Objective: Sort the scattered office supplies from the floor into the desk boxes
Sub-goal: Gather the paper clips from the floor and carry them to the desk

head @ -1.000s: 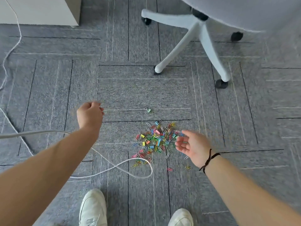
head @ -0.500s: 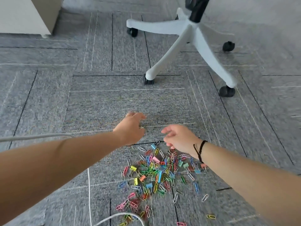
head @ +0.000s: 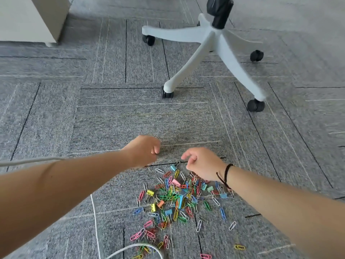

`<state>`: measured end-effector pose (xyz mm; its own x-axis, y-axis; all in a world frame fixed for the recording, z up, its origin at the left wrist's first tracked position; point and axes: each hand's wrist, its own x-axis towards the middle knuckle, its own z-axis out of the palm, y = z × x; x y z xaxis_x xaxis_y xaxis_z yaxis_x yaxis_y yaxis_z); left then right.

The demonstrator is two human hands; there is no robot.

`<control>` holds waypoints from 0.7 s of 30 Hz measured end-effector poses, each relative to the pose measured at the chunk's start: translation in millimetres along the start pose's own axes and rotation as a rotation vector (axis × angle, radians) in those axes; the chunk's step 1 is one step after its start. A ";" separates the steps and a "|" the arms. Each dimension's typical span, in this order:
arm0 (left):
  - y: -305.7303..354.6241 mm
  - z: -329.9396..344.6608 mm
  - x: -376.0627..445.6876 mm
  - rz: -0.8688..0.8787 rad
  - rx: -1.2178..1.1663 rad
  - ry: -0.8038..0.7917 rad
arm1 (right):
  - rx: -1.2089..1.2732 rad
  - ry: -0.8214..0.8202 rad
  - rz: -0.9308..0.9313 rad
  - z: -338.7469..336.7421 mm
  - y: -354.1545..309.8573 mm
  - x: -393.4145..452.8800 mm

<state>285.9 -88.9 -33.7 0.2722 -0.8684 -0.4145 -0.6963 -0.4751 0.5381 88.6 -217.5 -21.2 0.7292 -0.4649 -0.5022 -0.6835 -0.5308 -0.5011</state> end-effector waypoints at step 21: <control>11.2 -18.5 -50.0 -0.451 -1.699 -0.266 | 1.207 -0.268 0.121 -12.0 -23.6 2.4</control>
<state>276.8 -53.4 6.6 0.0051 -0.6792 -0.7339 0.8296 -0.4069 0.3823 106.9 -214.6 -2.1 0.7264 -0.2311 -0.6472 -0.4433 0.5621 -0.6983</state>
